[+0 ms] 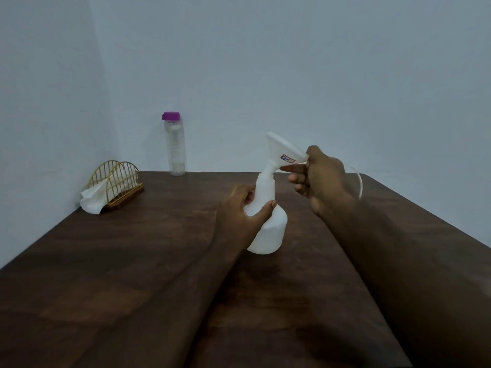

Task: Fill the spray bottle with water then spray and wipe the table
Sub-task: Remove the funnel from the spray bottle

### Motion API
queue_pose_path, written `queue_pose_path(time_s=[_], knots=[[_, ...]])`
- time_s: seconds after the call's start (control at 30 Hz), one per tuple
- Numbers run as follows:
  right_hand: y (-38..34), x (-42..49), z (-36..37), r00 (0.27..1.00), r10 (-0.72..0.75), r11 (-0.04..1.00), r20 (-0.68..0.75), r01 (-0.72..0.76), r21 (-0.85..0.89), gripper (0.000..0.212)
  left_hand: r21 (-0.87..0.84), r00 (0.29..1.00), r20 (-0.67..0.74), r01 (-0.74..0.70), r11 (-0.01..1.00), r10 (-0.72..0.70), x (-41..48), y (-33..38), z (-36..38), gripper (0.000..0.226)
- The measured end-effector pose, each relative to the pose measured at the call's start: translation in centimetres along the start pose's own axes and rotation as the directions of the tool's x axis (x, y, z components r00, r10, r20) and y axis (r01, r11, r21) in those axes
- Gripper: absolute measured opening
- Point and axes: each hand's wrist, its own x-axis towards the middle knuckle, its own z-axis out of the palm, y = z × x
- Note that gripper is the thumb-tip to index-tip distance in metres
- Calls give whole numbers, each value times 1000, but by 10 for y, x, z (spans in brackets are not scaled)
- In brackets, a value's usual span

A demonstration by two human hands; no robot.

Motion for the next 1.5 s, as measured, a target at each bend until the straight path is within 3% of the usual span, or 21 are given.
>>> queue_pose_path(time_s=[0.63, 0.77, 0.87, 0.97, 1.07, 1.17, 1.23, 1.33, 1.4, 1.5], knots=[[-2, -3, 2, 999, -29, 995, 34, 32, -92, 21, 12, 1000, -9, 8, 1000, -8, 0, -1, -1, 49], [-3, -7, 3, 993, -10, 987, 116, 28, -156, 20, 5, 1000, -16, 17, 1000, -16, 0, 0, -2, 52], [-10, -8, 0, 995, 5, 996, 96, 4, -92, 26, 9, 1000, 0, 23, 1000, -23, -1, 0, -3, 55], [-24, -11, -3, 998, 12, 996, 57, -17, 85, 32, -9, 999, 3, 37, 999, -37, -1, -1, -2, 56], [-34, -24, 2, 997, -58, 990, 48, 51, 129, 30, -71, 996, -57, 64, 995, -68, -1, -4, -5, 42], [-36, -39, 17, 966, -240, 971, 94, 241, 4, 25, -92, 987, -81, 131, 987, -139, 4, -11, -23, 30], [-30, -48, 30, 905, -399, 896, 150, 419, -146, 27, -35, 987, -68, 145, 989, -147, 9, -24, -46, 24], [-11, -57, 54, 774, -570, 683, 275, 633, -364, 27, 137, 987, -33, 158, 978, -155, 14, -56, -98, 19], [8, -60, 72, 701, -594, 542, 395, 711, -448, 24, 194, 975, -102, 213, 957, -197, 13, -82, -132, 19], [46, -61, 102, 624, -523, 332, 581, 777, -536, 22, 147, 925, -211, 351, 925, -317, 7, -116, -168, 16]])
